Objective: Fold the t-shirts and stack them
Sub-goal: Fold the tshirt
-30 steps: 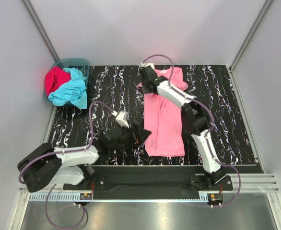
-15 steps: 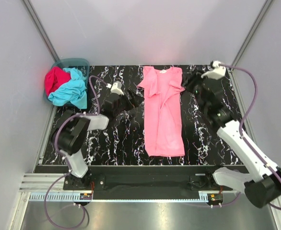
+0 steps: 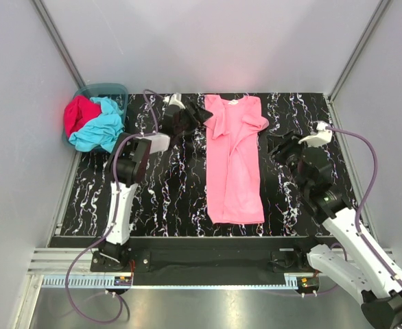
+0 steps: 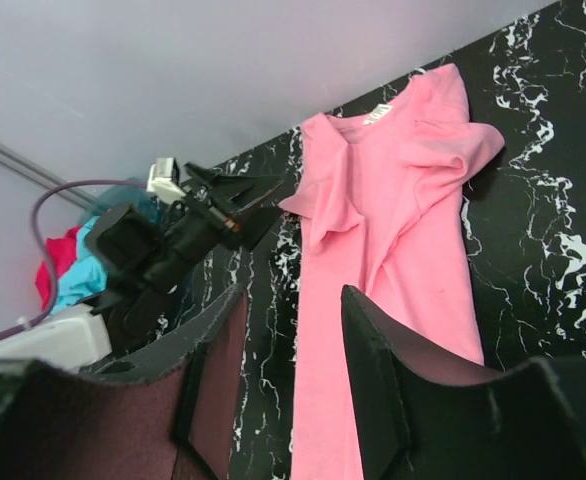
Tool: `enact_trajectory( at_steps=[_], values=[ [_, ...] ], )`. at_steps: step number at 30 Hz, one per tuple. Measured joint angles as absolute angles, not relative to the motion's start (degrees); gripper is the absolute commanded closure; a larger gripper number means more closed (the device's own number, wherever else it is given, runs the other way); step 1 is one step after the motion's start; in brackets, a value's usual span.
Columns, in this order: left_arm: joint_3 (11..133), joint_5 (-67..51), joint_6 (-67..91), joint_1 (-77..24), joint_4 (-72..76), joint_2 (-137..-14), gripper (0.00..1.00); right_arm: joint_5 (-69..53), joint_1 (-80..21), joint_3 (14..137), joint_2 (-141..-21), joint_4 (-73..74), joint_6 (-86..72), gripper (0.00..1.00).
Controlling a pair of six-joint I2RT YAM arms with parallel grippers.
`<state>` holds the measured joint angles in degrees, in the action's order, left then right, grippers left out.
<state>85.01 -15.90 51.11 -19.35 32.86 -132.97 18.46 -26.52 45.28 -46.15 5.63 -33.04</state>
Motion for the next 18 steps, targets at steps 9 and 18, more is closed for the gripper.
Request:
enact_trajectory(
  at_steps=[9, 18],
  values=[
    [94.8, -16.1, 51.0, -19.3, 25.3, -138.1, 0.02, 17.8, -26.5, 43.7, -43.1, 6.7, -33.5, 0.5],
    [85.5, -15.6, 49.9, -18.9, 26.7, -133.3, 0.1, 16.8, -26.5, 43.1, -42.9, 6.9, -34.3, 0.51]
  ],
)
